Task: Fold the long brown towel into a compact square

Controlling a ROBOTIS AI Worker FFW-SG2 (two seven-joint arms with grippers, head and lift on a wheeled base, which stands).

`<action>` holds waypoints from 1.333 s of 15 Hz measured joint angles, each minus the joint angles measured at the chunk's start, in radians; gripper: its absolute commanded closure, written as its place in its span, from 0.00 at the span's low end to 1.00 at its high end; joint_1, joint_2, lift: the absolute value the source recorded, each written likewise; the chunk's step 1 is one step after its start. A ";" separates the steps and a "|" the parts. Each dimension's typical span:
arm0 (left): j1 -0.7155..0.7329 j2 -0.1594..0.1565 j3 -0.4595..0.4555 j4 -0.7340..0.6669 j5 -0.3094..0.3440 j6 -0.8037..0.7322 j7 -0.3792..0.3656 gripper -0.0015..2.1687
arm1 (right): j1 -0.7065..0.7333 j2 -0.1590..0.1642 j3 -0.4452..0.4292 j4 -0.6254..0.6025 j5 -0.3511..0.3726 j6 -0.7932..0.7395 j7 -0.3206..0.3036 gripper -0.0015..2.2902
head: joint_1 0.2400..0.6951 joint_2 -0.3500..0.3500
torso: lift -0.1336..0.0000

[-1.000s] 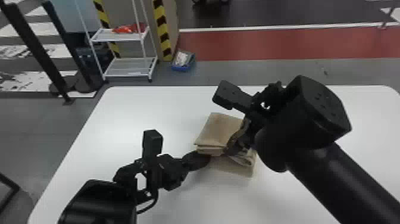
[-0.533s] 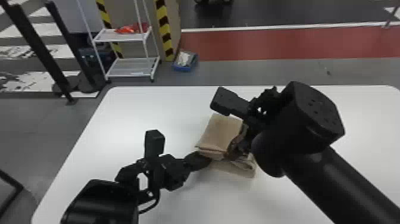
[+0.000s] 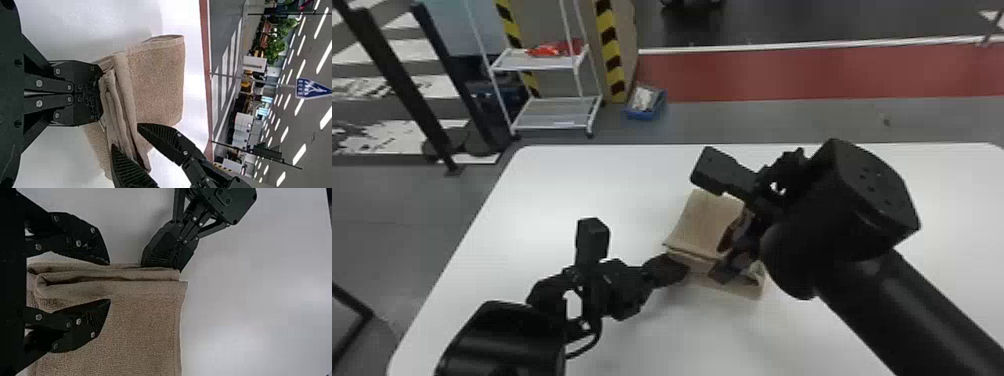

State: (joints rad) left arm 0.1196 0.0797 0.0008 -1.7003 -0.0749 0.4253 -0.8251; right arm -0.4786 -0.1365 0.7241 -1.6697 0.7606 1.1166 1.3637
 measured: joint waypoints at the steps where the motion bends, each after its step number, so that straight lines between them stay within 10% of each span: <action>1: 0.000 0.000 0.000 0.000 0.000 0.000 0.000 0.99 | 0.004 -0.001 -0.018 -0.013 -0.017 0.001 0.000 0.20 | 1.00 0.68 | 0.10; 3: 0.000 0.001 0.000 -0.001 0.000 0.000 -0.003 0.99 | 0.015 -0.001 -0.070 -0.043 -0.062 0.004 0.000 0.27 | 1.00 0.68 | 0.10; 7: 0.004 0.002 0.001 -0.004 0.001 0.000 -0.008 0.99 | 0.024 -0.002 -0.148 -0.038 -0.078 -0.065 0.000 0.92 | 1.00 0.66 | 0.10; 20: 0.007 -0.001 -0.004 -0.004 -0.003 0.003 -0.009 0.99 | 0.105 -0.038 -0.114 -0.031 -0.010 -0.129 0.000 0.94 | 1.00 0.63 | 0.10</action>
State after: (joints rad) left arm 0.1263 0.0788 -0.0030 -1.7047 -0.0782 0.4280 -0.8345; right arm -0.3740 -0.1741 0.6102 -1.7010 0.7509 0.9880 1.3637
